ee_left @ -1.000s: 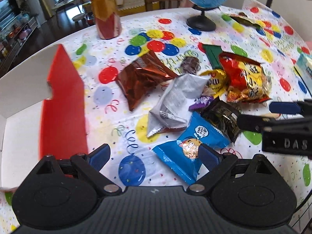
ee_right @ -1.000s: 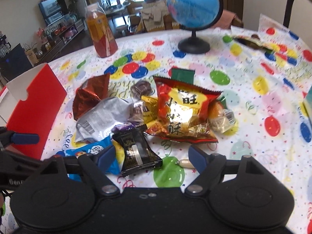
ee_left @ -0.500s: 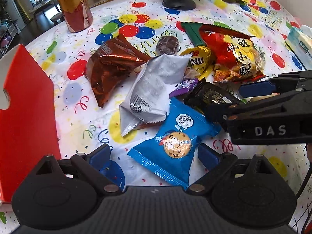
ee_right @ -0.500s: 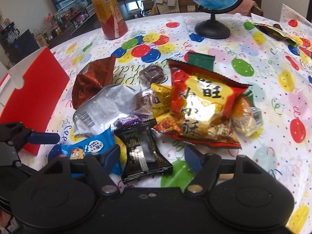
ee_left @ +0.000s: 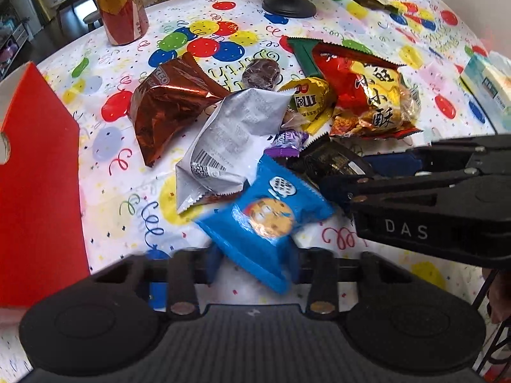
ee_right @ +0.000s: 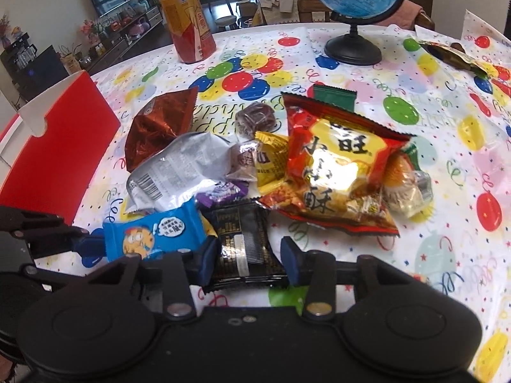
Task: Organize snacks
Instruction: 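Grasp the blue cookie packet with the left tool while the right tool grasps the black bar, then carry both snacks over the red box and open both tools to drop them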
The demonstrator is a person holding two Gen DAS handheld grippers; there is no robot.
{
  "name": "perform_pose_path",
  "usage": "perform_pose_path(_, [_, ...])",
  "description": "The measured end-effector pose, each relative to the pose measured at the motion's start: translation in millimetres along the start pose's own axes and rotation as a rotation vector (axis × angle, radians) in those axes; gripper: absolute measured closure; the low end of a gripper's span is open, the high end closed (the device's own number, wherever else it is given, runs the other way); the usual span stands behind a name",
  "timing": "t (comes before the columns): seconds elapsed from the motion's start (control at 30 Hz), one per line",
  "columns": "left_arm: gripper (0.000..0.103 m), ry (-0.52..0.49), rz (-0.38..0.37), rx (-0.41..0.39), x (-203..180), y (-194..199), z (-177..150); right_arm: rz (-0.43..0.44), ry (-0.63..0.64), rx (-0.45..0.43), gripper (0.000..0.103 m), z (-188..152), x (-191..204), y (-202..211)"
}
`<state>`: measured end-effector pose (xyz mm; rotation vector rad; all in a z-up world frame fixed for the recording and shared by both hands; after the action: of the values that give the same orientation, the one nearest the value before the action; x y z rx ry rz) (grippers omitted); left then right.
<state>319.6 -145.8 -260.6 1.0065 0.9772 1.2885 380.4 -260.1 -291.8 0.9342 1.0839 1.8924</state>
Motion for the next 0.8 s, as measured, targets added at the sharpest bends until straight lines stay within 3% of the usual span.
perform_pose_path(0.37, [0.073,0.076,-0.013,-0.045,2.1,30.7,-22.1,0.052,-0.03,-0.026,0.068,-19.7,3.4,32.2])
perform_pose_path(0.8, [0.073,0.142,-0.022,-0.136,38.4,96.3,-45.4,0.066,-0.043,-0.117,0.07,-18.3,49.8,89.9])
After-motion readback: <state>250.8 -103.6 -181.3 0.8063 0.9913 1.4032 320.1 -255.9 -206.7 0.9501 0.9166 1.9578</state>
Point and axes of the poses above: each gripper's, at about its wrist camera, not at the fingertips, and y roughly against the way its jaws point, x to its left, z to its top, the point moved 9 cm from there along -y, roughly the way its jaws point, and after that the axes turned 8 degrees about x, right-handed, at the moved point
